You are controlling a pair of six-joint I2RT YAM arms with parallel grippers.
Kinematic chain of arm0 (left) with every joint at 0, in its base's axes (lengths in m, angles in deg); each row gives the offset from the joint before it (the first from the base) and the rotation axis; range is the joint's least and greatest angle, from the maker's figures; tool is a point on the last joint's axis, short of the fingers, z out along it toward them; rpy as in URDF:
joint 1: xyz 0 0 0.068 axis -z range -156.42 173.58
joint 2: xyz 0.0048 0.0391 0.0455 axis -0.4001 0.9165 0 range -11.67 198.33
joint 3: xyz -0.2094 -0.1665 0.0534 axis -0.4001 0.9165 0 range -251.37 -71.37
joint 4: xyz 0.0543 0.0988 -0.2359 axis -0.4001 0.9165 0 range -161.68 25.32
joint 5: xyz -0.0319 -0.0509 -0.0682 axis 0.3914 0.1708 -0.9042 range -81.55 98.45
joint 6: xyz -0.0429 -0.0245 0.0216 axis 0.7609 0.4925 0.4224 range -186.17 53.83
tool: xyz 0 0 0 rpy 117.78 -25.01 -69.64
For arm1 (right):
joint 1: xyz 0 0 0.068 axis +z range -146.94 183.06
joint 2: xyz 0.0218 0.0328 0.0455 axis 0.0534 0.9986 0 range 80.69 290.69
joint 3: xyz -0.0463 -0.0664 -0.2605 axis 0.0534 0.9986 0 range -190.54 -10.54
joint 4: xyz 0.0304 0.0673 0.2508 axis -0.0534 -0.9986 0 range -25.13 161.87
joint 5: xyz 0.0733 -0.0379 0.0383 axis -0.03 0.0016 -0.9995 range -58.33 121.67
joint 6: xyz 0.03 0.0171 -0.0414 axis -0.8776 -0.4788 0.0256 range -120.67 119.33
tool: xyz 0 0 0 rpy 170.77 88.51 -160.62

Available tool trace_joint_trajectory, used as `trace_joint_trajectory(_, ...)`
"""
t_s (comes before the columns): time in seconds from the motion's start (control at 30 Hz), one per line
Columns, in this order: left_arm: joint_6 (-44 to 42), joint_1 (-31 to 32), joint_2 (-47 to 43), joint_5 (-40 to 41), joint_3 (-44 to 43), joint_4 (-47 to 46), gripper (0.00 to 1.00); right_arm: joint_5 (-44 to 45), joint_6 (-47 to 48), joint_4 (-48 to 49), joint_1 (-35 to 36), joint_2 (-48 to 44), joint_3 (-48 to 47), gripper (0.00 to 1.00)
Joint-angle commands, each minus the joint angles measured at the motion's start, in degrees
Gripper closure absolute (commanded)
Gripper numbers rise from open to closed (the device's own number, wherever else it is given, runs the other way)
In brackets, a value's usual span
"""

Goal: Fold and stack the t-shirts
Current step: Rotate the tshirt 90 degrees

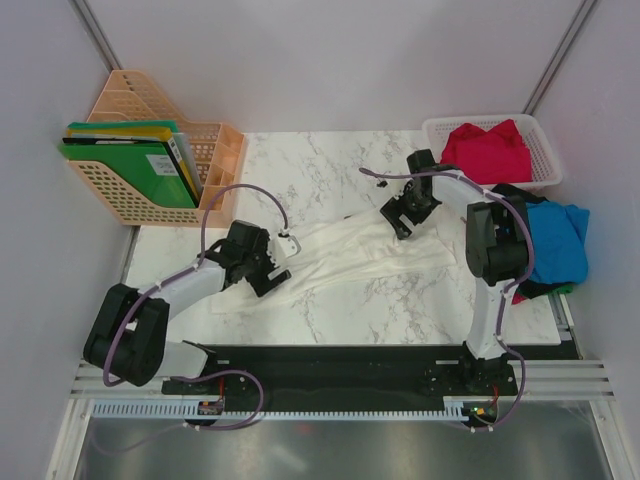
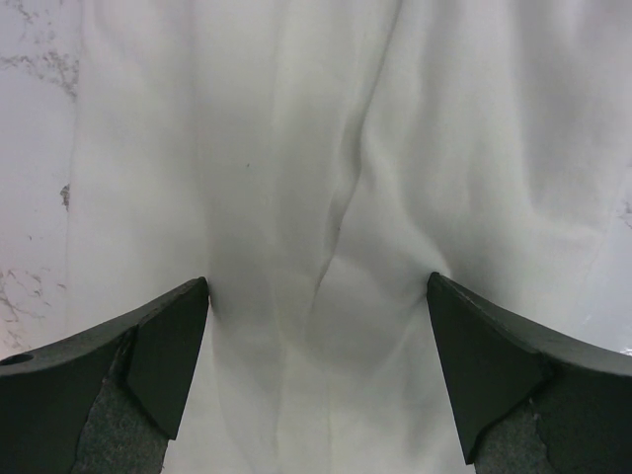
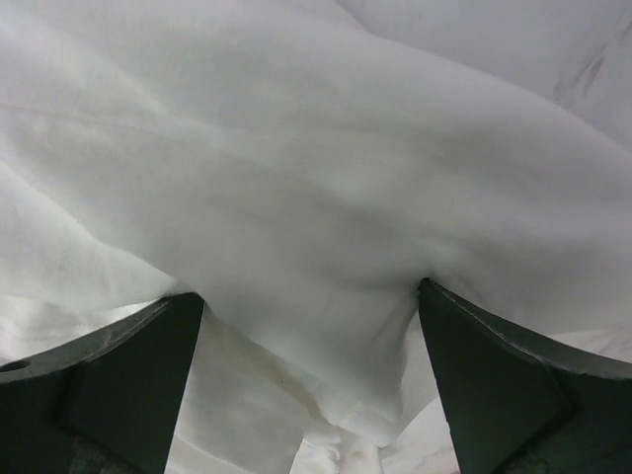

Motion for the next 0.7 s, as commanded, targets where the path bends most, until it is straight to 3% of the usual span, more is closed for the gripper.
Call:
trace_joint_trajectory(0.0, -3.1, 2.5, 1.2, 0.3, 4.5, 12.8, 0.0, 0.5, -2.1, 1.7, 2.3, 6.9, -5.3, 0.02)
trace_joint_trajectory(0.33, 0.3, 11.1, -1.7, 1.6, 5.2, 14.0, 0.0, 3.6, -4.6, -0.9, 4.8, 18.1, -22.9, 0.02)
trace_joint_trajectory(0.67, 3.2, 22.2, -0.9, 4.7, -0.6, 14.8, 0.0, 5.9, -5.5, -3.3, 6.0, 27.5, -39.9, 0.02)
